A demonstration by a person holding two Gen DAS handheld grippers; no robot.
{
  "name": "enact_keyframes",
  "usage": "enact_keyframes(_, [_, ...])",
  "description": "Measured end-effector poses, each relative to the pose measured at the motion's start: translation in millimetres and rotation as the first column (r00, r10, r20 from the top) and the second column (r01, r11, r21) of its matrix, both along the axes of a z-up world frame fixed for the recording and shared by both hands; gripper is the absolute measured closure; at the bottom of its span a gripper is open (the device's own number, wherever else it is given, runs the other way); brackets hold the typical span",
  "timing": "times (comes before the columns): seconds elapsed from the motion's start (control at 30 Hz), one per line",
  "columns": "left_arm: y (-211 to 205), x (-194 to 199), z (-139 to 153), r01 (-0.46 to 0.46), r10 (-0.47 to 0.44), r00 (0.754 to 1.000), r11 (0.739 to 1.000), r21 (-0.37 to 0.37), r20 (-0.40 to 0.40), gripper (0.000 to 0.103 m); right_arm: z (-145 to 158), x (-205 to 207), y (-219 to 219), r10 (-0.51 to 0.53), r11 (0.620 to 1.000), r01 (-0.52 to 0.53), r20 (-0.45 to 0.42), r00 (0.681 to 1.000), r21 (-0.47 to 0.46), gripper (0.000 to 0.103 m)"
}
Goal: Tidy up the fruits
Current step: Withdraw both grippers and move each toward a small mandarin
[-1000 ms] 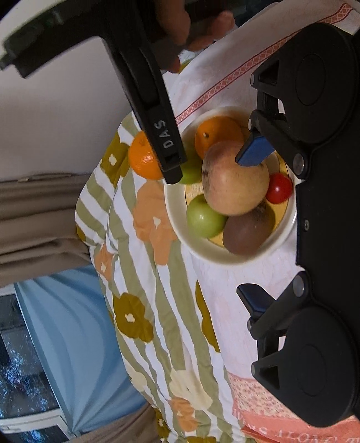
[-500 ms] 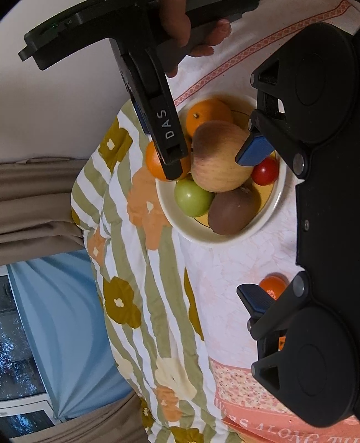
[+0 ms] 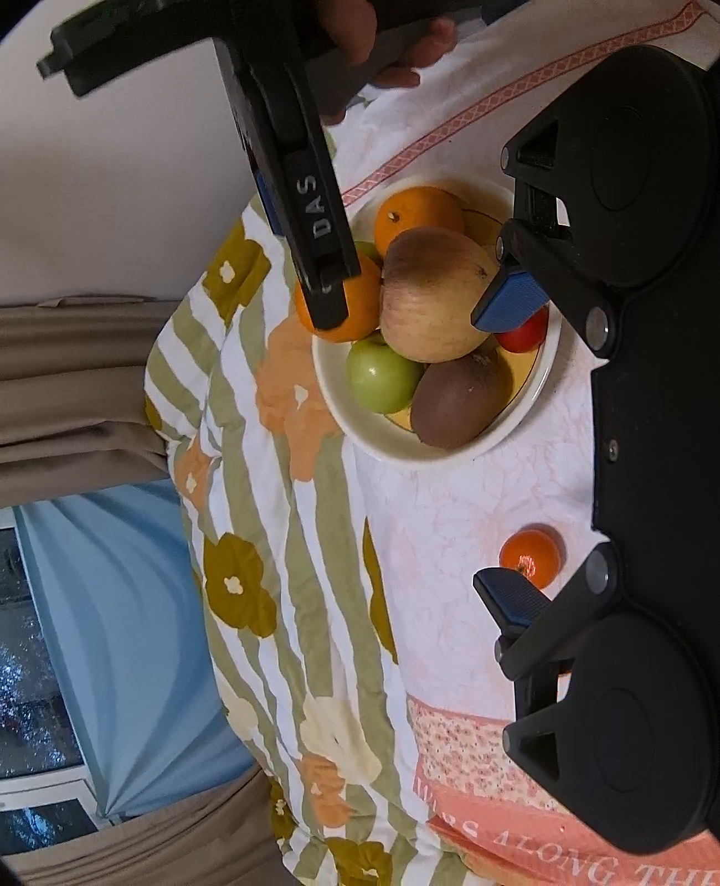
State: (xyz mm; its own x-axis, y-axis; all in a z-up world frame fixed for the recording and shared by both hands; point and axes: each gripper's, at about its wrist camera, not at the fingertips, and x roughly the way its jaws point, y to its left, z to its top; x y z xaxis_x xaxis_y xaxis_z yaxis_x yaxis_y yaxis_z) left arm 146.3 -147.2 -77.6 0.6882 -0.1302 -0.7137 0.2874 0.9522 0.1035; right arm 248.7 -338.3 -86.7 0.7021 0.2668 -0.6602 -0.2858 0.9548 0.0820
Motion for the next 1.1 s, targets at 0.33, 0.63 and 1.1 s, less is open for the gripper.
enact_keyframes(0.33, [30.8,-30.6,42.3,-0.046,0.049,0.998,0.997,-0.067,0.048,0.008,54.0,-55.9,7.2,-0.045,0.999,0.045,0.038,0.998,0.006,0.001])
enact_keyframes(0.63, [86.8,-57.4,68.3,-0.125,0.132,0.99,0.986,-0.112,0.056,0.008,78.6,-107.4,44.5,-0.092,0.995,0.093,0.018,0.996,-0.038,0.0])
enact_keyframes(1.1, [170.0,-57.1,63.8,-0.097,0.099,0.994,0.995,-0.038,0.048,0.0,74.1,-142.6,132.1,-0.177,0.984,0.177,-0.003,0.984,-0.032,0.0])
